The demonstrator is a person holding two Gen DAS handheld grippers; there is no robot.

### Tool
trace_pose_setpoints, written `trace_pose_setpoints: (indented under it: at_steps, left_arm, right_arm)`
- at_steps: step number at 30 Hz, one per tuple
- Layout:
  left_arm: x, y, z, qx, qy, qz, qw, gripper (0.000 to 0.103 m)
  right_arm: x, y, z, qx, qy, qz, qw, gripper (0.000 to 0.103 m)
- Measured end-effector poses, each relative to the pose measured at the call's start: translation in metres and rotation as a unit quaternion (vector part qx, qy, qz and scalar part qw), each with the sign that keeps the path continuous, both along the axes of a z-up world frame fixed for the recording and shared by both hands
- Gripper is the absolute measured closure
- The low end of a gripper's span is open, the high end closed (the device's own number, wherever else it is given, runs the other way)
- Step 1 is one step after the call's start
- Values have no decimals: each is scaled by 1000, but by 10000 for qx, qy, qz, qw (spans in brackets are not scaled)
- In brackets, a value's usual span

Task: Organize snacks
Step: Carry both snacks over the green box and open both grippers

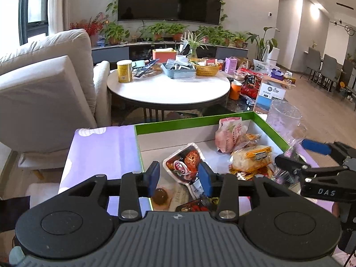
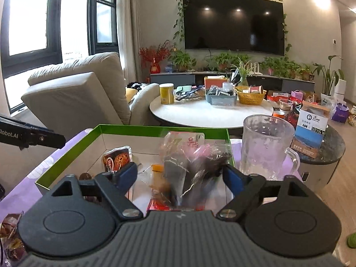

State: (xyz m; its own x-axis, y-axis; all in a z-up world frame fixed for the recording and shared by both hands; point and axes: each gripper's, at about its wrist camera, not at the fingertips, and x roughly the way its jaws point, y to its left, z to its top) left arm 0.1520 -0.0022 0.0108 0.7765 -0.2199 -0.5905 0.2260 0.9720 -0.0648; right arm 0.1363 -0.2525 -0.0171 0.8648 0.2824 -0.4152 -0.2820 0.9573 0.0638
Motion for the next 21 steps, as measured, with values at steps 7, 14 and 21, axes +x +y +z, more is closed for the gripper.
trace_pose_setpoints:
  at_steps: [7,14,21]
  left_arm:
    - [-16,11,4,29,7,83,10000,67]
    - [-42,21,4,67,-31,157,9998,67]
    - [-74,20,-7,149,47,-69,9999,67]
  right_arm:
    - [-6,1,8,-5,-328,-35,9995,40]
    - [-28,3,5,36,-231,76,9997,40]
    - [-60,8,-14,174,290,226,9992,40]
